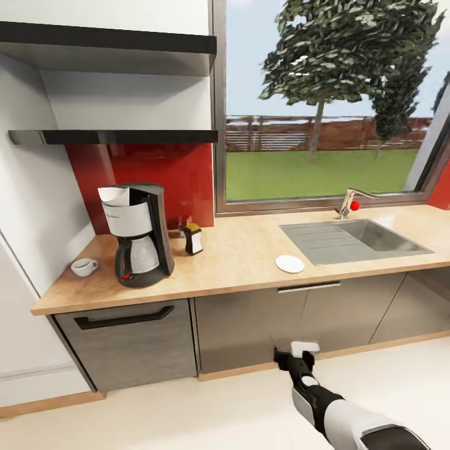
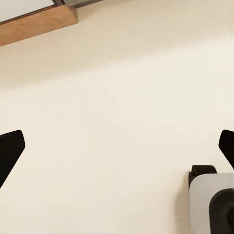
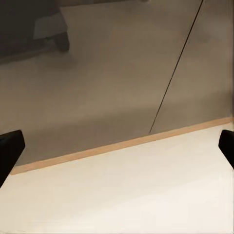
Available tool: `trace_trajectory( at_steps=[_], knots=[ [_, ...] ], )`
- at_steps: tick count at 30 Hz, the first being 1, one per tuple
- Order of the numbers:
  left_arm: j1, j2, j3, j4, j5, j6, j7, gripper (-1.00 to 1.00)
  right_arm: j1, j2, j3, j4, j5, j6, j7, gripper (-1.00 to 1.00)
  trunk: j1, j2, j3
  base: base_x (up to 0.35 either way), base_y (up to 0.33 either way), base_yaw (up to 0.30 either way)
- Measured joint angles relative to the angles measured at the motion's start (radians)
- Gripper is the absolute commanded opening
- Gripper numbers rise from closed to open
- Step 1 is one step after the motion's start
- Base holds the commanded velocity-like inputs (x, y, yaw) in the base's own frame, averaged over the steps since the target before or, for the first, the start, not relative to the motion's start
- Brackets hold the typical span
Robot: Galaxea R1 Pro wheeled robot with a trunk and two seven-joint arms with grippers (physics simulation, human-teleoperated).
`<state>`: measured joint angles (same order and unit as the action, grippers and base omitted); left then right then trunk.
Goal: Set up a coffee station on the kitchen countertop: keep the coffee maker on the countertop, move the bottle of coffee from the kitchen shelf to the counter next to the coffee maker, place a paper coffee filter on top of the coffee maker, put the saucer next to the coffee maker with the coffee cup on the saucer, and place the electric kettle next to the coffee maker.
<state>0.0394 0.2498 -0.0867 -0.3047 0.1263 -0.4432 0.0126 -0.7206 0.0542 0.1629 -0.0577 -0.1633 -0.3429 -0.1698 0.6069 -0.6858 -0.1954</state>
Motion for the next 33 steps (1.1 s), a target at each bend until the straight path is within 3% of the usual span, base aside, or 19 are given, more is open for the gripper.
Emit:
trace_trajectory(
  at_steps=[9,12,16,21,26,33],
  knots=[
    [0.003,-0.001,-0.004,0.030,-0.002,0.009,-0.006,1.00,0.061,-0.007,0.000,0.031,0.002,0.040,-0.003,1.00,0.000,0.000,0.000,0.000,0.000,0.000],
    [0.003,-0.002,-0.005,0.067,-0.002,0.010,-0.008,1.00,0.084,-0.007,0.001,0.031,0.003,0.143,0.000,1.00,0.000,0.000,0.000,0.000,0.000,0.000],
    [0.003,-0.002,-0.005,0.097,-0.010,0.013,-0.009,1.00,0.095,-0.007,0.001,0.033,0.003,0.337,0.006,1.00,0.000,0.000,0.000,0.000,0.000,0.000],
    [0.003,-0.009,-0.005,0.113,-0.015,0.015,-0.007,1.00,0.114,-0.007,0.001,0.035,0.003,0.463,0.041,1.00,0.000,0.000,0.000,0.000,0.000,0.000],
    [0.003,-0.021,-0.005,0.141,-0.017,0.015,-0.005,1.00,0.153,-0.008,0.004,0.035,0.017,0.491,0.134,1.00,0.000,0.000,0.000,0.000,0.000,0.000],
    [0.004,-0.033,-0.004,0.149,-0.017,0.018,-0.003,1.00,0.178,-0.028,0.005,0.034,0.030,0.495,0.156,1.00,0.000,0.000,0.000,0.000,0.000,0.000]
  ],
)
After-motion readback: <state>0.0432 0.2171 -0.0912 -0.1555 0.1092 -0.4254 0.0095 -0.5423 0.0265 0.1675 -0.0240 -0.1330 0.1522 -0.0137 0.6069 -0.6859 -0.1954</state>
